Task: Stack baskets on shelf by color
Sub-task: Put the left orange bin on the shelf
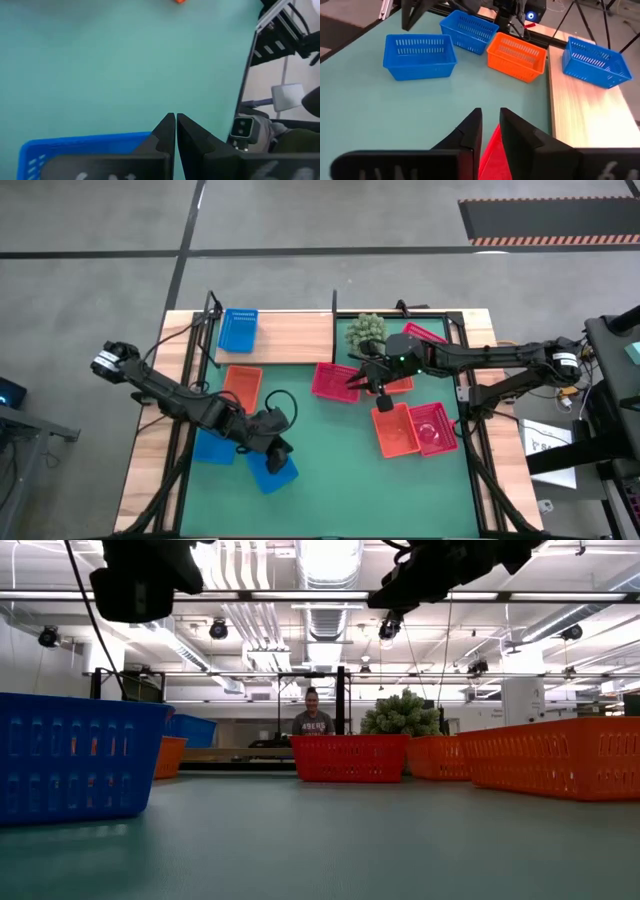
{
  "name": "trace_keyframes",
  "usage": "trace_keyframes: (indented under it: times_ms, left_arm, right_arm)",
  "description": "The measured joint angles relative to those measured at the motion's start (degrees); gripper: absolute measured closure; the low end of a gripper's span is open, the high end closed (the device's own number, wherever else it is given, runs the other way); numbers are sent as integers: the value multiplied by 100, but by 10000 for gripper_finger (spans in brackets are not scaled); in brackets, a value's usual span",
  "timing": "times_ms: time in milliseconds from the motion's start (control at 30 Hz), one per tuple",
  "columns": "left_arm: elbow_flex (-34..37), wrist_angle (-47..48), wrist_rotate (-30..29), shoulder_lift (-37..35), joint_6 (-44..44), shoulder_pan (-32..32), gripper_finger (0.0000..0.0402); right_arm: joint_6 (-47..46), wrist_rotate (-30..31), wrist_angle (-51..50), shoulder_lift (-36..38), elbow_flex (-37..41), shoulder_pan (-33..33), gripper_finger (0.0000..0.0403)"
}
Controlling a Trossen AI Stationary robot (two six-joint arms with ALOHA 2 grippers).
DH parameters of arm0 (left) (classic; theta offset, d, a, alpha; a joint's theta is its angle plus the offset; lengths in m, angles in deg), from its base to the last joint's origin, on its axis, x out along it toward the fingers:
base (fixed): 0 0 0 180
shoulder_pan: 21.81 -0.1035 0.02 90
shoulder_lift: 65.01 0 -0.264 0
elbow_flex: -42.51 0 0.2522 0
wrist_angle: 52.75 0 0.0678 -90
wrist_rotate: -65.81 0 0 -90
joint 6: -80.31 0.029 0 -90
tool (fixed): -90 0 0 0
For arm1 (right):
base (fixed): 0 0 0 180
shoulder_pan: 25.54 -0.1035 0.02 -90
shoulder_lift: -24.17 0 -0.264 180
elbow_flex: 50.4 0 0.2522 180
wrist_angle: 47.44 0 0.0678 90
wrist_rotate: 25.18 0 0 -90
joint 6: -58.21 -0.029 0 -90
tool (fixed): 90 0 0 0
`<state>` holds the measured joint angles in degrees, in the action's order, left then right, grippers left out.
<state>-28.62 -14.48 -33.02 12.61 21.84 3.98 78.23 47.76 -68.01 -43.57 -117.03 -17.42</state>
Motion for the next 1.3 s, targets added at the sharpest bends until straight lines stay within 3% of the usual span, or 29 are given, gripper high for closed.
trace_keyframes:
  times_ms: [267,667,967,1300]
  left_arm:
    - [0,3,7,34,-274,325,402]
    - [-171,-236,-53,426,-417,482,402]
    - [-1010,-204,268,1274,-592,758,402]
    - [-1956,670,381,1761,-705,932,402]
  right_arm:
    - [-290,-2,-136,-7,55,-77,310]
    - [42,9,-79,-66,70,-325,330]
    - [227,11,181,-79,155,-487,344]
    - [465,11,160,-81,264,-485,346]
